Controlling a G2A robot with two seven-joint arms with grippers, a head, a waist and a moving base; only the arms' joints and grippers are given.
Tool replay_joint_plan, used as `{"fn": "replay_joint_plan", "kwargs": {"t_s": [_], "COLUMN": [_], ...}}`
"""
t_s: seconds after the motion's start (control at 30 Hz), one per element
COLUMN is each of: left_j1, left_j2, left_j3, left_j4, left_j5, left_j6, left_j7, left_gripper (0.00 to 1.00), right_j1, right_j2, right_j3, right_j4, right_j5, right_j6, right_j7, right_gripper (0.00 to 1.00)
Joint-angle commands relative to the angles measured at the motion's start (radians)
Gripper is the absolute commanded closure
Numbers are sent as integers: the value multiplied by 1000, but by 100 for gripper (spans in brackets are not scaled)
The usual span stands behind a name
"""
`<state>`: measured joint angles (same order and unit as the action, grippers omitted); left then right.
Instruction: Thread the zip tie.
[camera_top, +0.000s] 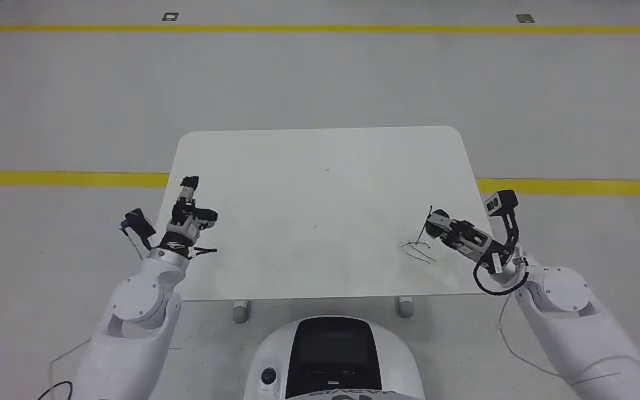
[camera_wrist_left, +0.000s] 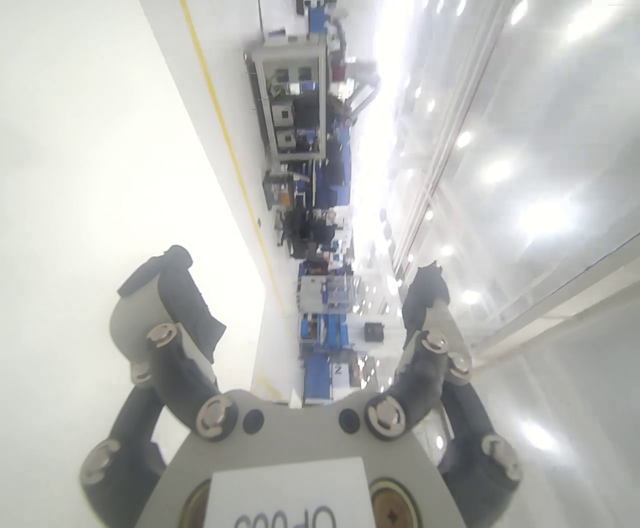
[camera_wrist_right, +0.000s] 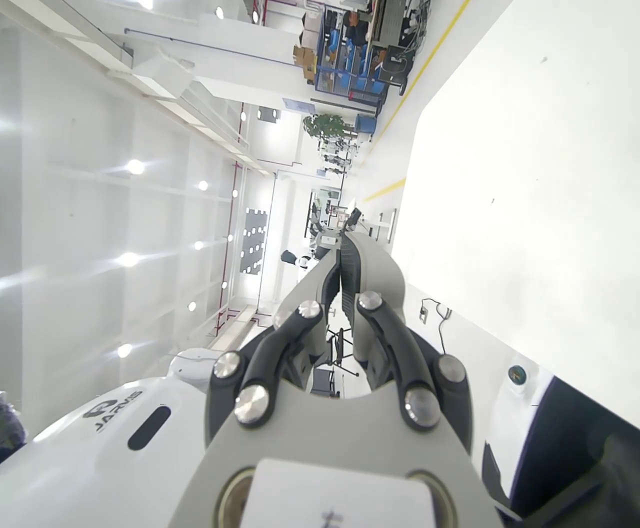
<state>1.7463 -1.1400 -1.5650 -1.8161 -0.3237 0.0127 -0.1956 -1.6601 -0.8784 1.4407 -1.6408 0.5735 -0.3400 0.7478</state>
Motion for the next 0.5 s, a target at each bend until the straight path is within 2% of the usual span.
{"fn": "replay_joint_plan", "kwargs": {"t_s": [0.0,0.03,0.07,0.2,0.37,0.47], "left_j1": [5,7,7,7,6,-9], "left_j2": [5,8,9,9,9,11], "left_j3": [12,18,16,16,20,42], "left_j4": [-5,-7,-7,-7,-5,5], "left_j5": [6,22,39,39,38,56], "left_j6": [-4,-16,-30,-30,-28,-12], "left_j7": [-132,-182,-192,-192,-194,-245], "left_gripper": [0,0,0,0,0,0], "right_j1": [-1,-2,-6,0,0,1], "right_j2": [-10,-15,-22,-34,-34,-35], "right_j3": [0,0,-6,2,2,0], "right_j4": [4,4,9,9,9,8], "right_j5": [-7,-14,-23,-80,-80,-82], "right_j6": [0,0,0,0,0,5], "right_j7": [-17,-32,-38,-51,-51,-66], "right_gripper": [100,100,100,100,100,100]}}
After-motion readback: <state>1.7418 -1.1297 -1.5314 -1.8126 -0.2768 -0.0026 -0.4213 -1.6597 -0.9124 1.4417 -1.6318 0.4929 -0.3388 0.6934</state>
